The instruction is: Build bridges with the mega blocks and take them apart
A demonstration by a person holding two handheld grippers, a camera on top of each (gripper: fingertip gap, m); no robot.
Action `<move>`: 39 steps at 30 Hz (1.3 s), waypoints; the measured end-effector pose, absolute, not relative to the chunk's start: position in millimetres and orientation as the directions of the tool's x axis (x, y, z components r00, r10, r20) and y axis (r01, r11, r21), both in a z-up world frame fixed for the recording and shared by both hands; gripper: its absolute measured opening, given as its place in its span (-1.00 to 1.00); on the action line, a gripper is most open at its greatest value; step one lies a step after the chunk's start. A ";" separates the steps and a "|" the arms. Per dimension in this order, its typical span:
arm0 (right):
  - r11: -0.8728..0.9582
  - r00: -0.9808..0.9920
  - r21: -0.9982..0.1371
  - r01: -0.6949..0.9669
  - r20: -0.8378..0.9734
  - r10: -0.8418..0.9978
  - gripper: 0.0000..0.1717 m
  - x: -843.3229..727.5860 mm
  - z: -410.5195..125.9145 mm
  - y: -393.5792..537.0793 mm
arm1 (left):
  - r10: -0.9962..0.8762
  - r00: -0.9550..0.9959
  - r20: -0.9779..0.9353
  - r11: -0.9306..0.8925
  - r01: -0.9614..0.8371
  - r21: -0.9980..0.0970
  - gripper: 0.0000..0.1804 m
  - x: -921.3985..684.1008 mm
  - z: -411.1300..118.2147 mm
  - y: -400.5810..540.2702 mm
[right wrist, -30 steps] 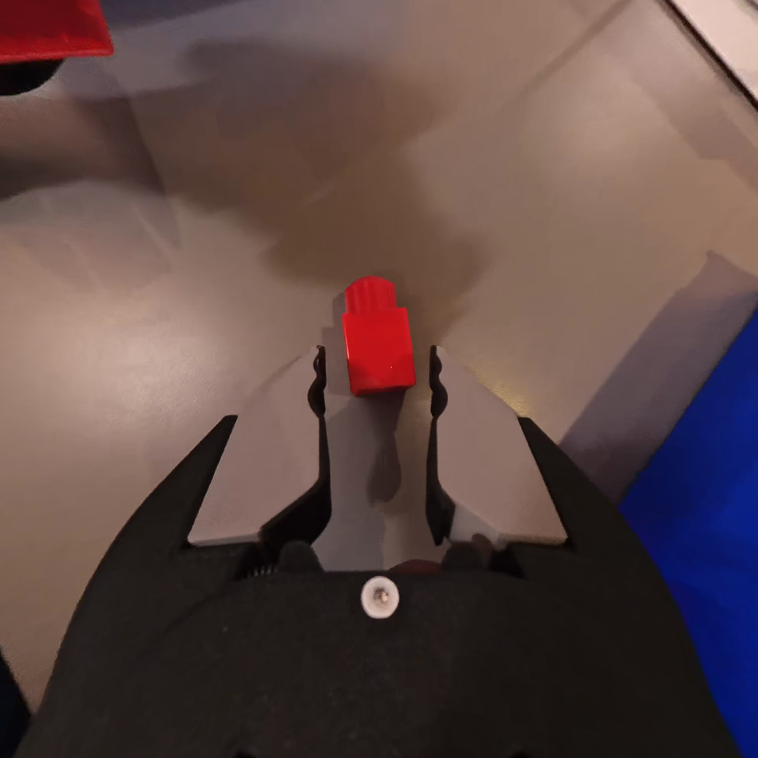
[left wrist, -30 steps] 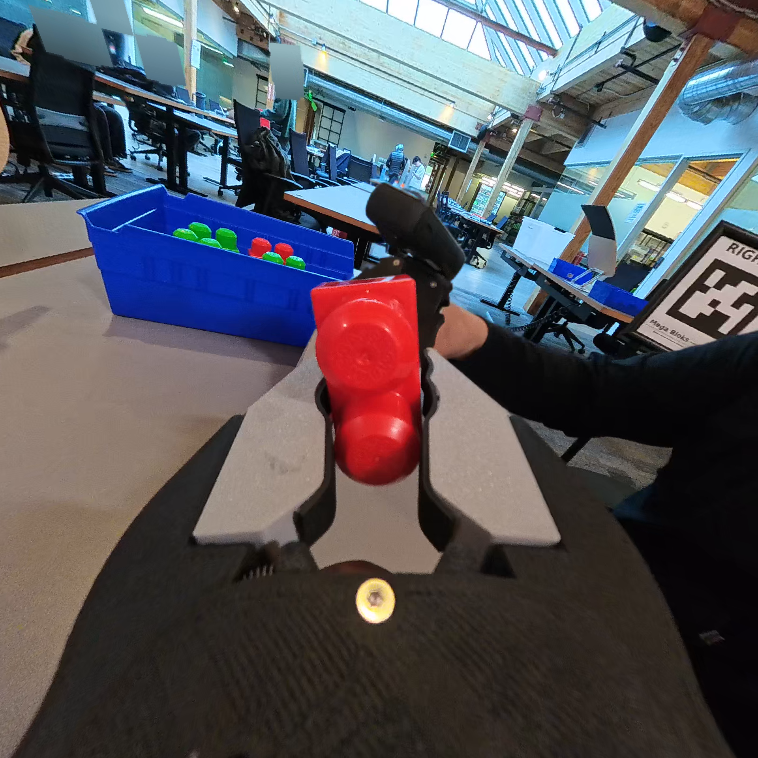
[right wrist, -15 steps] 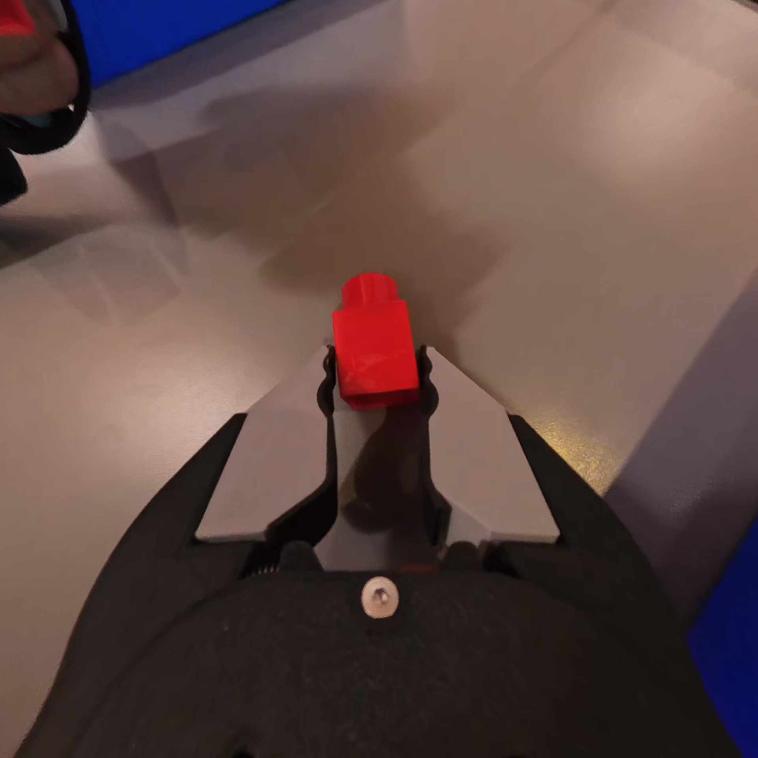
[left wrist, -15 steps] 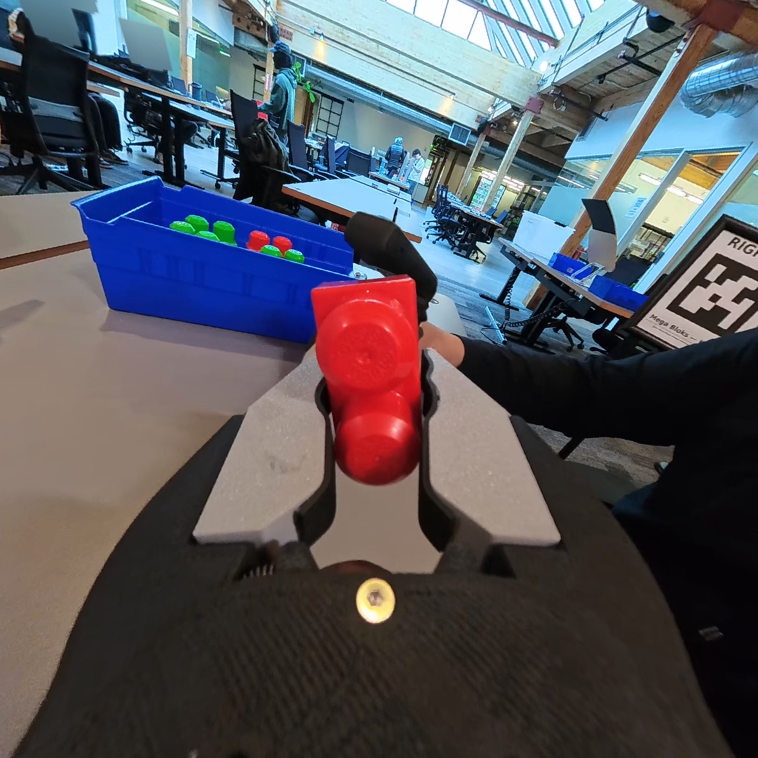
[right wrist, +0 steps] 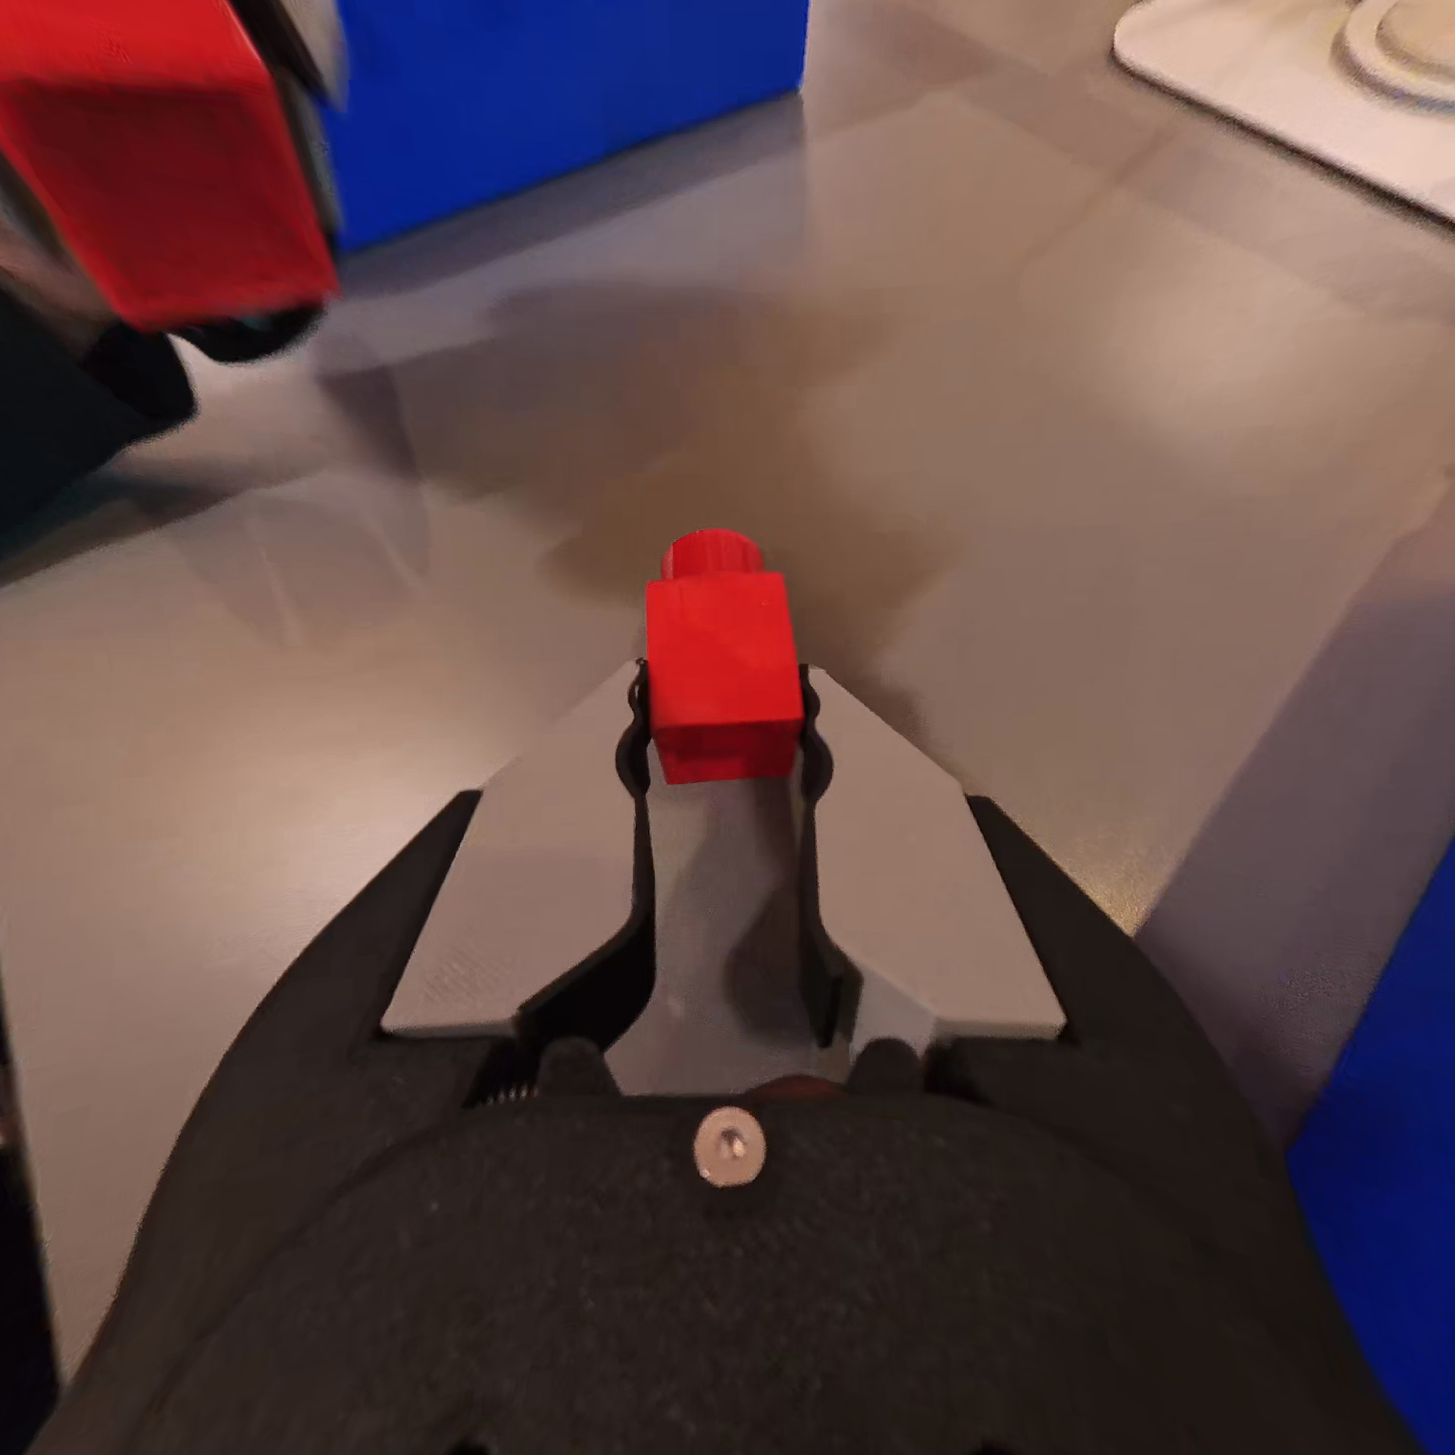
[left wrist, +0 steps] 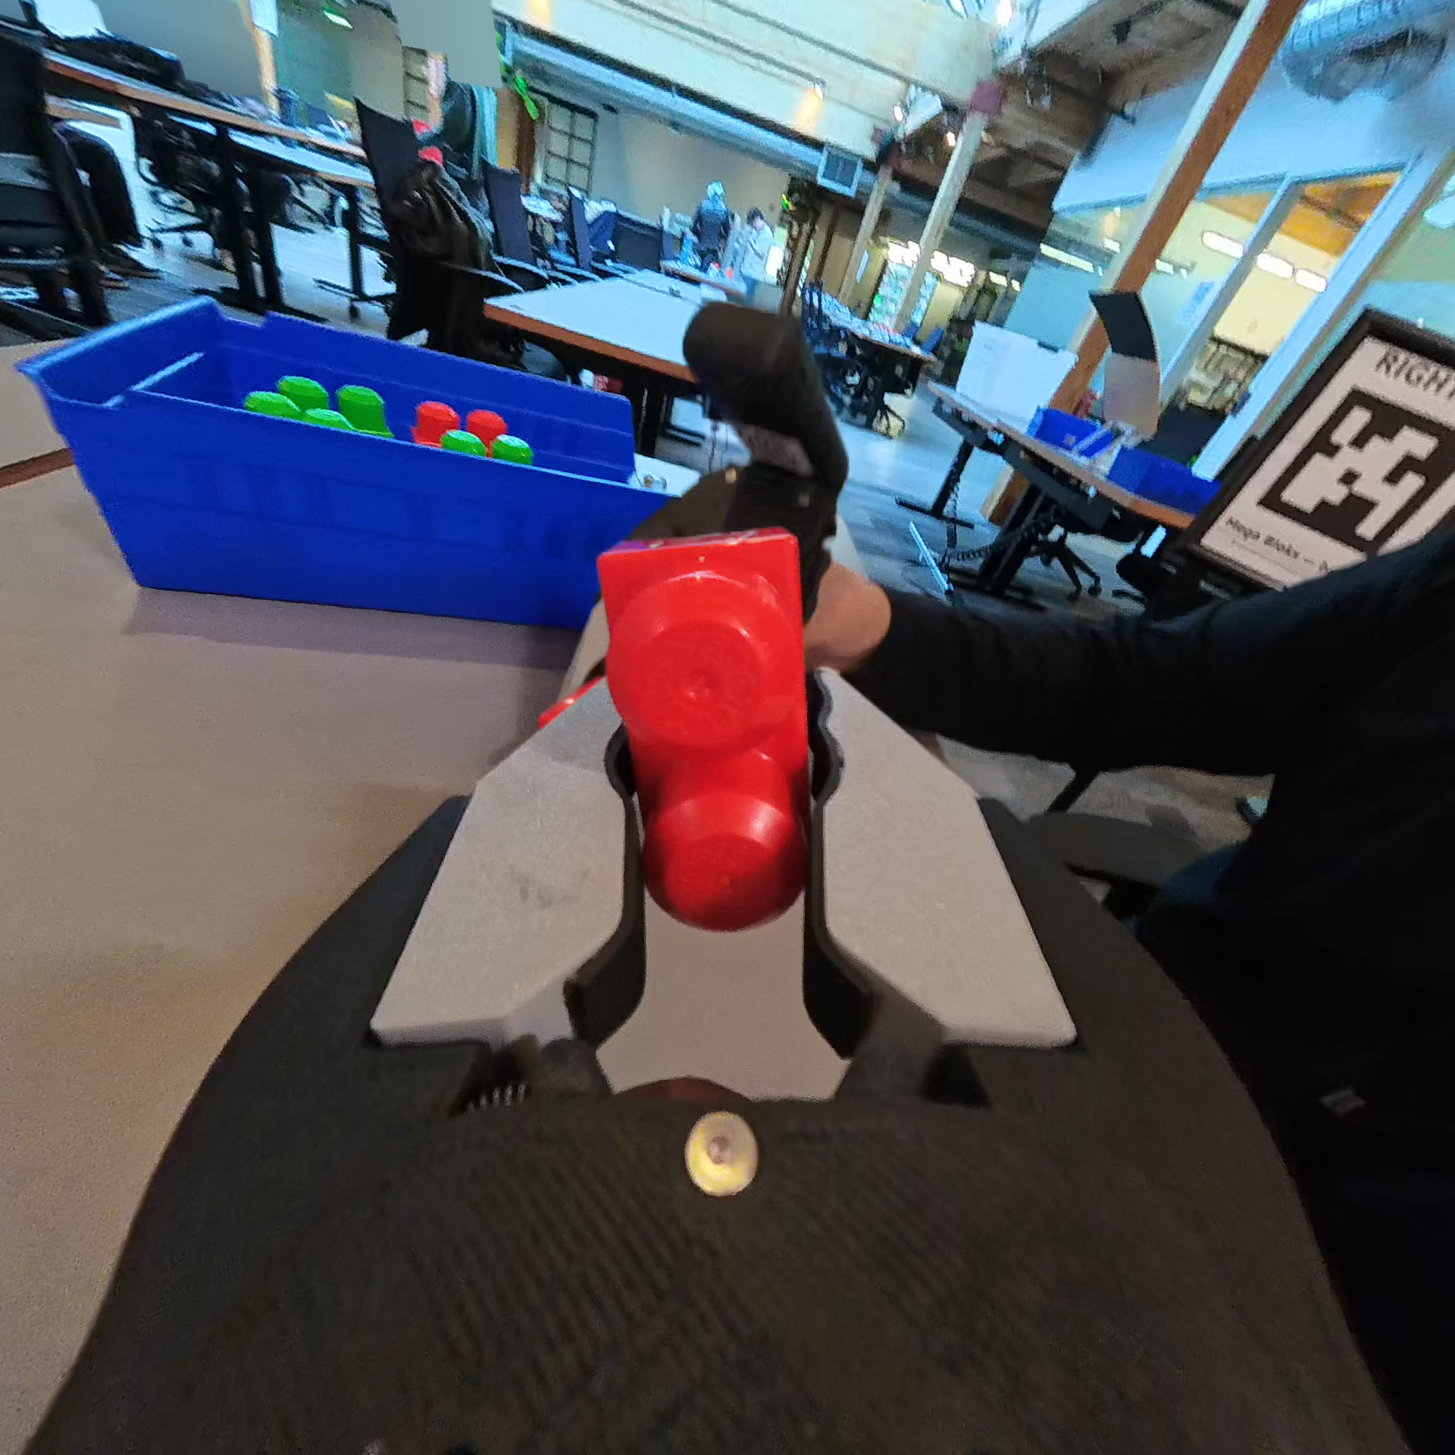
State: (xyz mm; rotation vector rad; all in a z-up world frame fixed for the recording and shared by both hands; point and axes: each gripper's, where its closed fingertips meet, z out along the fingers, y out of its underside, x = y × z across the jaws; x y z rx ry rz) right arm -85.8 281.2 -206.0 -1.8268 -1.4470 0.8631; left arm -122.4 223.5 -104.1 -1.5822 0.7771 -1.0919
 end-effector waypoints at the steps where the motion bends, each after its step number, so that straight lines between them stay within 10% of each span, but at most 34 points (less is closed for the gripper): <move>1: -0.178 0.163 -0.827 0.533 -0.106 0.981 -0.62 -83.3 -195.9 278.7 | -0.897 0.365 0.250 -0.265 0.010 -0.964 -0.56 -118.3 -106.9 219.9; 12: -0.120 -0.158 -0.911 0.394 -0.195 0.968 -0.62 -73.0 -97.5 211.9 | -0.949 0.191 0.252 -0.264 -0.040 -0.964 -0.55 -92.8 -110.2 192.8; 34: -0.323 -0.247 -0.862 0.390 -0.436 0.865 -0.63 -97.7 -116.7 194.7 | -0.944 0.229 0.236 -0.284 -0.203 -0.937 -0.55 -79.7 -136.5 189.6; 39: 0.057 -0.213 -0.928 0.369 -0.025 0.977 -0.63 -97.0 -113.8 193.5 | -0.956 0.238 0.172 -0.231 -0.246 -0.941 -0.56 -75.9 -140.3 187.8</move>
